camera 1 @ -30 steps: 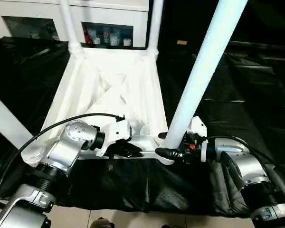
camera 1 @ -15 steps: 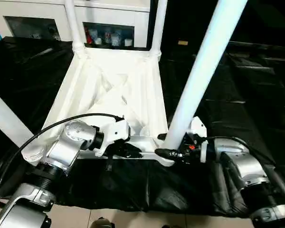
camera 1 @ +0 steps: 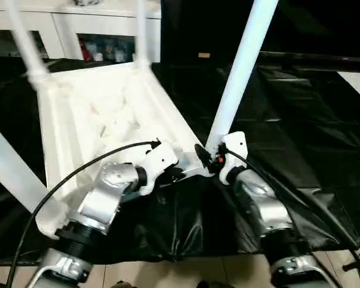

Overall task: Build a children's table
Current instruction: Rotate leg to tighten

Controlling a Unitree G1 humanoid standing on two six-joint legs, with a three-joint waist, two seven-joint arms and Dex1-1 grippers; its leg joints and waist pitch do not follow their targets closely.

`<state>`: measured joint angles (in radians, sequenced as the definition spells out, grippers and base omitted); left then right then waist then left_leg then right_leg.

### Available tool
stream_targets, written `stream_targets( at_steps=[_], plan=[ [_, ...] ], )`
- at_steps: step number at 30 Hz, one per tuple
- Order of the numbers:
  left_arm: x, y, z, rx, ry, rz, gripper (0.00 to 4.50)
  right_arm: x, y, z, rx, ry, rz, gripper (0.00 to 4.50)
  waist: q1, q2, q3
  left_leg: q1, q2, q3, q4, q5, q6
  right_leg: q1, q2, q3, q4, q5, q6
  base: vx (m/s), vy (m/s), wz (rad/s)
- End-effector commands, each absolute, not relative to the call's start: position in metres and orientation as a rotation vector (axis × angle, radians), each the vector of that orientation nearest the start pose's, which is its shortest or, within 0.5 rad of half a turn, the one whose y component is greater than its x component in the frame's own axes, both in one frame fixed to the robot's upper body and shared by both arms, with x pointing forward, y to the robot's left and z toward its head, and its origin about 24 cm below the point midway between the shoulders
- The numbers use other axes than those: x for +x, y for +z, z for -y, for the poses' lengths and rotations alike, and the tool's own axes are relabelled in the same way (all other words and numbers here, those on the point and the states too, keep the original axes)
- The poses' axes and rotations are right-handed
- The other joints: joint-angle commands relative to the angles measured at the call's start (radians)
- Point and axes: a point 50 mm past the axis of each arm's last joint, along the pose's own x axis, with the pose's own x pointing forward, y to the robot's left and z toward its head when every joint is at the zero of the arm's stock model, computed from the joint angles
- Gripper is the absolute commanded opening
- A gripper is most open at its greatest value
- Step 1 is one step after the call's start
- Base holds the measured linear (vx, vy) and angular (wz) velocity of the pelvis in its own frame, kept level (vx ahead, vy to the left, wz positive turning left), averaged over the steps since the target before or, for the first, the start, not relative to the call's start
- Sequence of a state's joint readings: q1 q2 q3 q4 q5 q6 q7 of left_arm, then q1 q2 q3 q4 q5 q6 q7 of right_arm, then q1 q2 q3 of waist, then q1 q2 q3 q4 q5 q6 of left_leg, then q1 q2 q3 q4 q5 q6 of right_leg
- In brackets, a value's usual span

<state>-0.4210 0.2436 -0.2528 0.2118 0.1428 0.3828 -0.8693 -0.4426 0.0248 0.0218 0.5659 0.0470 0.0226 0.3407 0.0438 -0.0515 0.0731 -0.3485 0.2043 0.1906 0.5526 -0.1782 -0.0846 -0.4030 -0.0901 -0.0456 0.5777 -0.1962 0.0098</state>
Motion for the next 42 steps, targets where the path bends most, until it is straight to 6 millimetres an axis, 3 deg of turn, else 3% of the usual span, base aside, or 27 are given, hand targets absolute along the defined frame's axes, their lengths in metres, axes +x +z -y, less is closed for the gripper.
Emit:
stream_targets(
  at_steps=[1, 3, 4, 5, 8, 11, 17, 18, 20, 22, 23, 26, 28, 30, 31, 33, 35, 42],
  plan=[
    [0.283, 0.049, -0.064, 0.344, -1.182, -0.37, 0.0, 0.313, 0.012, 0.062, 0.046, 0.556, -0.265, 2.01, 0.005, 0.02, -0.042, 0.006, 0.026, -0.023, -0.084, -0.434, -0.029, 0.015, -0.045, 0.033, -0.085, -0.431, -0.127, 0.0, 0.0, 0.0],
    [0.282, 0.048, -0.063, 0.346, -1.185, -0.374, 0.0, 0.314, 0.014, 0.062, 0.057, 0.55, -0.253, 2.01, 0.004, 0.02, -0.045, 0.003, 0.025, -0.02, -0.084, -0.42, -0.022, 0.02, -0.044, 0.035, -0.081, -0.384, -0.139, 0.0, 0.0, 0.0],
    [0.281, 0.047, -0.064, 0.35, -1.188, -0.378, 0.0, 0.314, 0.015, 0.063, 0.062, 0.556, -0.242, 2.56, 0.004, 0.02, -0.046, 0.003, 0.025, -0.02, -0.083, -0.415, -0.021, 0.021, -0.043, 0.035, -0.08, -0.374, -0.142, 0.0, 0.0, 0.0],
    [0.281, 0.046, -0.065, 0.353, -1.187, -0.382, 0.0, 0.313, 0.017, 0.063, 0.071, 0.577, -0.226, 2.7, 0.004, 0.021, -0.049, 0.003, 0.025, -0.018, -0.082, -0.402, -0.017, 0.023, -0.044, 0.035, -0.078, -0.356, -0.148, 0.0, 0.0, 0.0],
    [0.282, 0.046, -0.068, 0.35, -1.175, -0.388, 0.0, 0.313, 0.018, 0.066, 0.073, 0.599, -0.211, 2.76, 0.01, 0.02, -0.056, 0.007, 0.025, -0.011, -0.075, -0.351, -0.003, 0.024, -0.042, 0.039, -0.072, -0.284, -0.171, 0.0, 0.0, 0.0],
    [0.282, 0.046, -0.072, 0.344, -1.174, -0.393, 0.0, 0.312, 0.022, 0.075, 0.048, 0.627, -0.182, 3.12, 0.014, 0.023, -0.066, -0.001, 0.024, -0.008, -0.07, -0.287, 0.016, 0.036, -0.042, 0.037, -0.062, -0.226, -0.186, 0.0, 0.0, 0.0],
    [0.285, 0.044, -0.077, 0.358, -1.171, -0.403, 0.0, 0.305, 0.032, 0.1, -0.004, 0.739, -0.131, 3.46, 0.027, 0.028, -0.081, 0.001, 0.021, 0.0, -0.052, -0.163, 0.057, 0.046, -0.035, 0.036, -0.041, -0.029, -0.231, 0.0, 0.0, 0.0],
    [0.286, 0.043, -0.079, 0.363, -1.171, -0.407, 0.0, 0.297, 0.041, 0.116, -0.011, 0.823, -0.101, 3.46, 0.033, 0.028, -0.081, 0.002, 0.022, 0.002, -0.049, -0.154, 0.077, 0.048, -0.033, 0.036, -0.039, 0.005, -0.237, 0.0, 0.0, 0.0],
    [0.287, 0.042, -0.08, 0.364, -1.169, -0.409, 0.0, 0.288, 0.048, 0.129, -0.031, 0.9, -0.086, 3.46, 0.041, 0.027, -0.08, 0.001, 0.022, 0.003, -0.047, -0.147, 0.092, 0.051, -0.032, 0.036, -0.038, 0.01, -0.235, 0.0, 0.0, 0.0],
    [0.289, 0.042, -0.082, 0.369, -1.164, -0.41, 0.0, 0.273, 0.054, 0.147, -0.076, 1.001, -0.096, 3.46, 0.05, 0.022, -0.079, -0.003, 0.022, 0.002, -0.048, -0.161, 0.099, 0.055, -0.035, 0.034, -0.042, -0.033, -0.232, 0.0, 0.0, 0.0],
    [0.29, 0.042, -0.082, 0.37, -1.163, -0.41, 0.0, 0.273, 0.054, 0.148, -0.079, 1.006, -0.097, 3.46, 0.054, 0.021, -0.079, 0.0, 0.023, 0.003, -0.046, -0.176, 0.1, 0.051, -0.038, 0.035, -0.047, -0.072, -0.225, 0.0, 0.0, 0.0],
    [0.292, 0.042, -0.084, 0.376, -1.16, -0.413, 0.0, 0.261, 0.056, 0.177, -0.184, 1.06, -0.164, 3.46, 0.059, 0.019, -0.077, 0.004, 0.025, 0.004, -0.047, -0.215, 0.087, 0.045, -0.041, 0.035, -0.058, -0.183, -0.206, 0.0, 0.0, 0.0],
    [0.292, 0.042, -0.085, 0.377, -1.16, -0.413, 0.0, 0.261, 0.057, 0.183, -0.199, 1.049, -0.175, 3.46, 0.061, 0.015, -0.076, 0.003, 0.025, 0.004, -0.047, -0.222, 0.087, 0.043, -0.04, 0.035, -0.061, -0.214, -0.196, 0.0, 0.0, 0.0],
    [0.293, 0.043, -0.086, 0.381, -1.157, -0.412, 0.0, 0.263, 0.059, 0.202, -0.229, 1.002, -0.2, 3.46, 0.062, 0.015, -0.077, -0.001, 0.023, 0.001, -0.047, -0.224, 0.082, 0.044, -0.043, 0.033, -0.064, -0.271, -0.174, 0.0, 0.0, 0.0],
    [0.294, 0.043, -0.087, 0.383, -1.156, -0.412, 0.0, 0.263, 0.061, 0.21, -0.245, 0.978, -0.212, 3.46, 0.06, 0.01, -0.077, -0.002, 0.023, 0.001, -0.047, -0.225, 0.082, 0.043, -0.042, 0.033, -0.065, -0.281, -0.168, 0.0, 0.0, 0.0],
    [0.294, 0.042, -0.088, 0.386, -1.157, -0.413, 0.0, 0.261, 0.063, 0.22, -0.277, 0.958, -0.24, 3.46, 0.06, 0.012, -0.077, -0.004, 0.023, -0.002, -0.046, -0.224, 0.08, 0.042, -0.041, 0.032, -0.065, -0.291, -0.161, 0.0, 0.0, 0.0],
    [0.294, 0.042, -0.088, 0.388, -1.158, -0.412, 0.0, 0.259, 0.064, 0.224, -0.302, 0.958, -0.259, 3.46, 0.062, 0.006, -0.078, -0.005, 0.023, -0.002, -0.045, -0.22, 0.082, 0.043, -0.042, 0.032, -0.064, -0.294, -0.158, 0.0, 0.0, 0.0],
    [0.293, 0.041, -0.089, 0.397, -1.169, -0.411, 0.0, 0.25, 0.06, 0.225, -0.314, 0.994, -0.303, 3.46, 0.056, 0.004, -0.078, -0.007, 0.022, -0.004, -0.045, -0.241, 0.088, 0.04, -0.041, 0.029, -0.07, -0.345, -0.136, 0.0, 0.0, 0.0]
  ],
)
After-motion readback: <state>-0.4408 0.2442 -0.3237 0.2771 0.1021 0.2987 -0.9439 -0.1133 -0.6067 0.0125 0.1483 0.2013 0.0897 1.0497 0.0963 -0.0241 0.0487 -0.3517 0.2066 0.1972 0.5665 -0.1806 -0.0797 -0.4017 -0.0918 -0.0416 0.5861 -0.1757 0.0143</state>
